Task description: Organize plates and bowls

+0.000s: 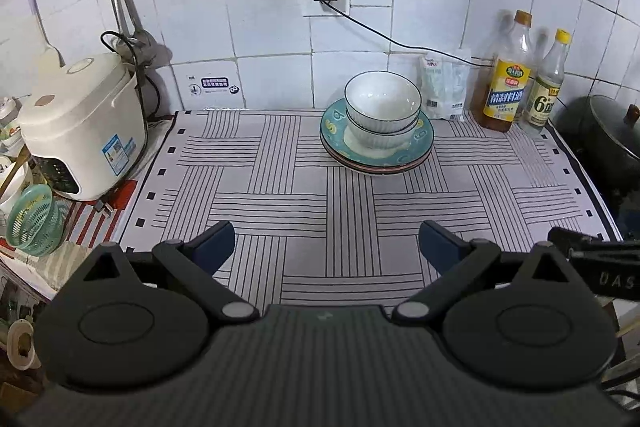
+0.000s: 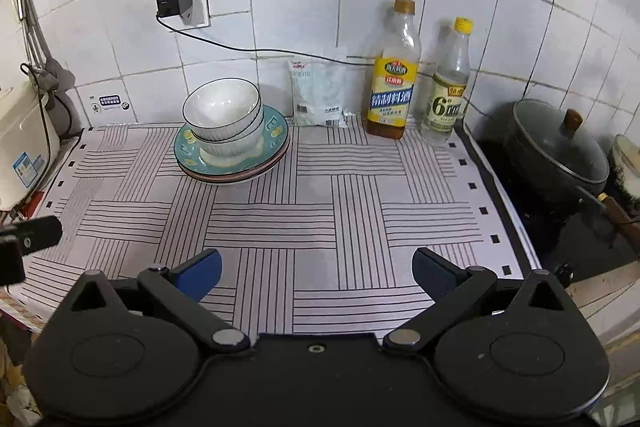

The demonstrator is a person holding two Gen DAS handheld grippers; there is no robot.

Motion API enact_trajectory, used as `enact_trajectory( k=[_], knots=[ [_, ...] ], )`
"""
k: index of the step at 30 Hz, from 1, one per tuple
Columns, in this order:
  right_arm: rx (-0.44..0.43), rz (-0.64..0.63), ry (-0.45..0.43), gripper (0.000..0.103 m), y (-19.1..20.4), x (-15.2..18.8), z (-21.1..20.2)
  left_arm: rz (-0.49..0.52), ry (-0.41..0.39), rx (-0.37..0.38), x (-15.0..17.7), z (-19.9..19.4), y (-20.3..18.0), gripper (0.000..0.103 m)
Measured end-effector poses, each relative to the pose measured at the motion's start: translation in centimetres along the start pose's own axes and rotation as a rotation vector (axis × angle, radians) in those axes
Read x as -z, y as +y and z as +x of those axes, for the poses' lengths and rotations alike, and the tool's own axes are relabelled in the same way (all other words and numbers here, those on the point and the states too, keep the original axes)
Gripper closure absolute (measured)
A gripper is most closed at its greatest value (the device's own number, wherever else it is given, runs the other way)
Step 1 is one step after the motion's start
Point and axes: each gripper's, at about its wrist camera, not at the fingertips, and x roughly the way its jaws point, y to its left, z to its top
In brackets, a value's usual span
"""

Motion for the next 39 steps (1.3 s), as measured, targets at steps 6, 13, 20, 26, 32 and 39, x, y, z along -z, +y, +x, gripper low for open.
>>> enact_trajectory(
  k=[6,13,20,26,32,39],
  knots=[
    [-0.006,-0.038,-0.052,0.0,0.5,0.9,-0.8,0.04,-0.034,-0.021,0.6,-1.1,-0.4,0.003],
    [-0.005,-0.042,-0.105,0.0,0.8,1.4,-2.0,0.046,-0.042,-0.024,1.5,-1.9,-0.8,0.003],
    [0.008,-0.017,-0.128,0.0,0.4,1.8,-2.4,0.041,-0.061,-0.024,2.1,-2.2,-0.8,0.003],
    [0.015,-0.023,-0.134,0.0,0.6,2.4,-2.5,0.034,-0.068,-0.03,2.2,-2.1,-0.7,0.003],
    [0.019,-0.044,-0.162,0.0,1.0,2.9,-2.9,0.019,-0.071,-0.032,2.5,-2.0,-0.5,0.003],
    [0.021,-0.038,-0.152,0.0,1.1,3.1,-2.8,0.006,-0.083,-0.025,2.5,-2.1,-0.4,0.003]
  ],
)
